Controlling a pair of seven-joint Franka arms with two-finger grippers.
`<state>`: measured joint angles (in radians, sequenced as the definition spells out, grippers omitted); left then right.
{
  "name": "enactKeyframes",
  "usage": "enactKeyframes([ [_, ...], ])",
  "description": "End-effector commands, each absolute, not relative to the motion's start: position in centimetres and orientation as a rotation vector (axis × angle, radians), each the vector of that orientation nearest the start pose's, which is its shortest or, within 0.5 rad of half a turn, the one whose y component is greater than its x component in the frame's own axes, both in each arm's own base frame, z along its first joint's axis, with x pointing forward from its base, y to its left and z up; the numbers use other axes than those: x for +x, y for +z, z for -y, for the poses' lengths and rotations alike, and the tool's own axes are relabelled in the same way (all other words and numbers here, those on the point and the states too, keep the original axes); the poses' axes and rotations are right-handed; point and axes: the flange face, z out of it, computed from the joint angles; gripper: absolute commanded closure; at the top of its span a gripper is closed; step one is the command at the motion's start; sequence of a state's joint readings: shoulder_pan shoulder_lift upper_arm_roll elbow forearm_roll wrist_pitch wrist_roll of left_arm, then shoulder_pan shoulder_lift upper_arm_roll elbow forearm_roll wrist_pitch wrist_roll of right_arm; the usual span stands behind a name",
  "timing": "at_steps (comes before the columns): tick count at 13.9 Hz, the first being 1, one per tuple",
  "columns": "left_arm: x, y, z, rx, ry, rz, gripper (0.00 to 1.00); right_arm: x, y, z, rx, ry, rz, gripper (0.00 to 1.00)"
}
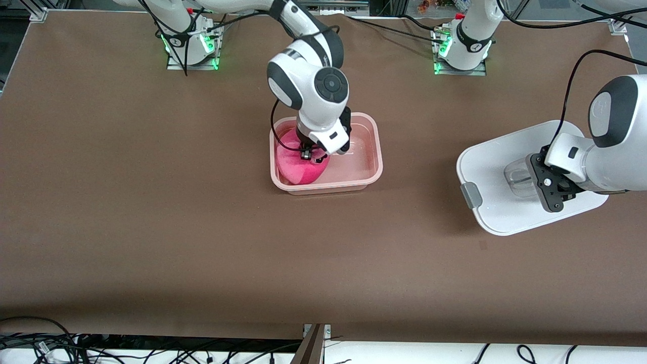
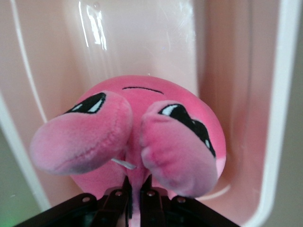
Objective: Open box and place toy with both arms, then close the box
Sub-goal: 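Carry the pink toy into the pink tub with the right gripper, then open the right gripper to release the toy and lift away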
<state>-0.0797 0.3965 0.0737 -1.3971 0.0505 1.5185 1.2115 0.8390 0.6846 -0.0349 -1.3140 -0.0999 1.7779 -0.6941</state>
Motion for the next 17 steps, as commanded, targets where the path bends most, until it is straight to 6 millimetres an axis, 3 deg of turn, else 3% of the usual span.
enactKeyframes([
  [1, 64.7, 46.8, 0.4, -2.587, 0.45, -1.873, 1.0, 50.3, 29.5, -51.5, -2.343, 0.333, 2.294, 0.97],
  [2, 64.7, 46.9, 0.4, -2.585, 0.449, -1.872, 1.0, 50.5, 28.6, -51.8, -2.336, 0.3, 2.303, 0.89],
  [3, 64.7, 46.9, 0.4, -2.586, 0.447, -1.873, 1.0, 51.1, 27.9, -52.0, -2.32, 0.245, 2.317, 0.2],
  [4, 64.7, 46.8, 0.4, -2.586, 0.45, -1.875, 1.0, 51.4, 27.4, -52.4, -2.331, 0.178, 2.298, 0.0],
  [8, 64.7, 46.8, 0.4, -2.582, 0.449, -1.881, 1.0, 50.9, 27.3, -55.1, -2.435, -0.059, 2.091, 0.0],
  [12, 64.7, 46.7, 0.4, -2.577, 0.451, -1.89, 1.0, 51.4, 30.4, -54.1, -2.447, -0.011, 1.992, 0.0],
  [14, 64.7, 46.7, 0.4, -2.577, 0.451, -1.89, 1.0, 53.7, 36.1, -50.8, -2.502, -0.047, 1.926, 0.0],
  [17, 64.7, 46.7, 0.7, -2.57, 0.452, -1.897, 1.0, 60.3, 45.0, -40.9, -2.6, -0.201, 1.641, 0.0],
])
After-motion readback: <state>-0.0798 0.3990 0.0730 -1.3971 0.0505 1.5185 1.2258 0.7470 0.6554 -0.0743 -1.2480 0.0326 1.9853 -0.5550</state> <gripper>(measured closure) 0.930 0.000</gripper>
